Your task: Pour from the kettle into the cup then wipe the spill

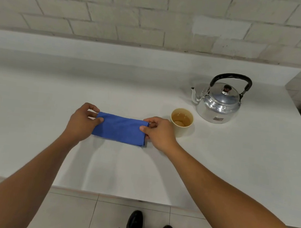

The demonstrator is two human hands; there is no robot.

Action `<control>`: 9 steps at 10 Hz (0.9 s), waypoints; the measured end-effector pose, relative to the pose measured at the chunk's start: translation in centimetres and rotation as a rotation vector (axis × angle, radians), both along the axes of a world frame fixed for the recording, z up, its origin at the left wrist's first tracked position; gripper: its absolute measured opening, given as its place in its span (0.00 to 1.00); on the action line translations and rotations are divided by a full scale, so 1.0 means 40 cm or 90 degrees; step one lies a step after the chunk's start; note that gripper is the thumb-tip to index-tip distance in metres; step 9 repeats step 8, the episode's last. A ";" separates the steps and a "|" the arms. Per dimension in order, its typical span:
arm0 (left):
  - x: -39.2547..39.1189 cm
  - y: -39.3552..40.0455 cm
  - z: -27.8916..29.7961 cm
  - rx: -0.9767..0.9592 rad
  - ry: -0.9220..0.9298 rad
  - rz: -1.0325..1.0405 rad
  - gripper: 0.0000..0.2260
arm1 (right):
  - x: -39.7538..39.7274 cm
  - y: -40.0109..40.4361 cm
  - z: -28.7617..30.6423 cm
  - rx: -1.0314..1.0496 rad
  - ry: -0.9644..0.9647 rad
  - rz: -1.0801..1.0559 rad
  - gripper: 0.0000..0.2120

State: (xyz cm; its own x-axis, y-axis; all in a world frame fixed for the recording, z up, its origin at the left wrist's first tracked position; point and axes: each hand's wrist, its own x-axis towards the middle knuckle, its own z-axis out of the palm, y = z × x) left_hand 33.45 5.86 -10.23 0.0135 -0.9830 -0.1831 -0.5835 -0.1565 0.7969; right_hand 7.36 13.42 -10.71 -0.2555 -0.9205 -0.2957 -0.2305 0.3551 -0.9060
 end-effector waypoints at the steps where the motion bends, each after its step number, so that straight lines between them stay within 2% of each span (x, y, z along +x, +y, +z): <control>1: 0.009 -0.032 -0.007 -0.002 -0.046 0.003 0.11 | 0.021 -0.032 -0.007 0.000 0.072 0.026 0.11; 3: 0.012 -0.040 -0.038 -0.009 -0.174 -0.062 0.14 | 0.041 -0.052 -0.027 -0.005 0.207 0.079 0.10; 4: 0.013 -0.030 -0.051 -0.038 -0.218 -0.099 0.17 | 0.040 -0.047 -0.031 -0.026 0.282 0.113 0.14; 5: 0.014 -0.019 -0.055 -0.088 -0.274 -0.120 0.18 | 0.040 -0.038 -0.028 -0.060 0.327 0.137 0.16; 6: 0.006 0.000 -0.048 -0.156 -0.365 -0.176 0.15 | 0.036 -0.011 -0.018 -0.095 0.317 0.149 0.16; 8: -0.058 0.075 -0.036 -0.207 -0.275 -0.291 0.08 | -0.044 0.084 -0.021 -0.119 0.322 0.233 0.12; 9: -0.058 0.075 -0.036 -0.207 -0.275 -0.291 0.08 | -0.044 0.084 -0.021 -0.119 0.322 0.233 0.12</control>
